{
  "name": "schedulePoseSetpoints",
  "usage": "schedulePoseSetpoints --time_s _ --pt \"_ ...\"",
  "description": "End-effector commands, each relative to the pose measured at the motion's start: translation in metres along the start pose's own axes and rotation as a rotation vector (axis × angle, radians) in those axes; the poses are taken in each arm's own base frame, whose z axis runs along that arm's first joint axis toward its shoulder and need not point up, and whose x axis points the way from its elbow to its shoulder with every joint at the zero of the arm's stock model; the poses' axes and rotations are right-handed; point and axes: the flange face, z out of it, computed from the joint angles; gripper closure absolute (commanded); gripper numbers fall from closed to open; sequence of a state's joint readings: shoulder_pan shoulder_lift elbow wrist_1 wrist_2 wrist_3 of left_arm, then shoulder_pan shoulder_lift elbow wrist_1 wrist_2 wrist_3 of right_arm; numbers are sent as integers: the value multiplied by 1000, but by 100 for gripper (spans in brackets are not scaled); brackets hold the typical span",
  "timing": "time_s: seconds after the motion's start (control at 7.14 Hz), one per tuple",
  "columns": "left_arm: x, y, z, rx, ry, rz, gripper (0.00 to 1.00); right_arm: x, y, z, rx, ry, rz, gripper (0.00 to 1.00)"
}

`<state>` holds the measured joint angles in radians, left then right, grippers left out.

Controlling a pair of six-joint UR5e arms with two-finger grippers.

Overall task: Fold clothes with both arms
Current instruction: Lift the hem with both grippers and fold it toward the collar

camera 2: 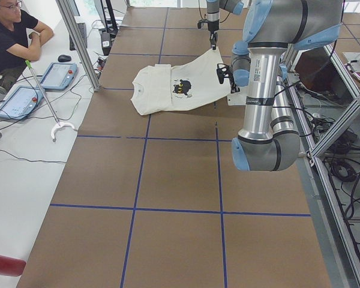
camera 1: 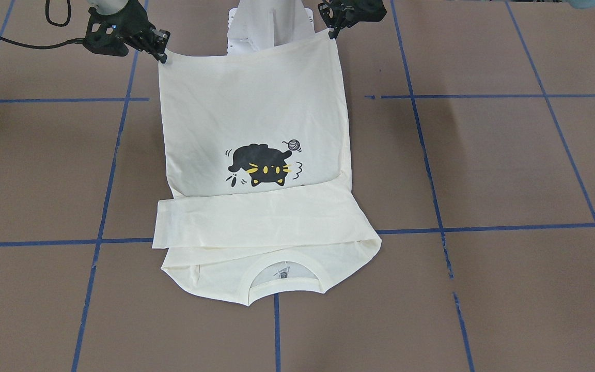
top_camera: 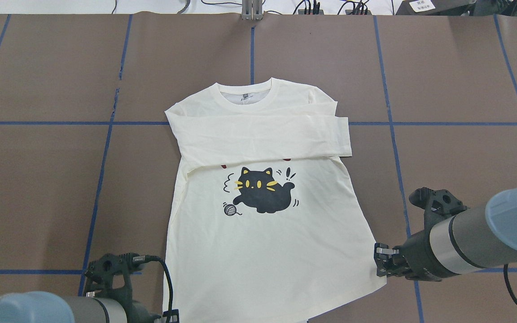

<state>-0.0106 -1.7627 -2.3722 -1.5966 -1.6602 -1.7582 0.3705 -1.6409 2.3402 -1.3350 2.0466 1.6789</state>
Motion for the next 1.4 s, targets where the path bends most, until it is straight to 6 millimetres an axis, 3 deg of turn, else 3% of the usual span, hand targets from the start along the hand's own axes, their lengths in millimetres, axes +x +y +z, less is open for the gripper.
schedulePoseSetpoints --time_s 0.0,0.28,0.42,0.98,1.26 --pt "-2 32 -24 -64 -6 4 100 12 18 -16 -134 15 3 100" --pt "-5 28 -26 -59 -21 -2 100 12 13 -19 -134 8 2 100" --pt "-5 23 -24 -60 -28 -6 100 9 -5 -19 -100 -3 -7 100" --pt "-6 -67 -47 105 -23 -10 100 -48 -108 -43 84 -127 -23 100" --pt "-1 -109 -44 147 -40 -51 100 -74 -167 -53 165 -145 17 100"
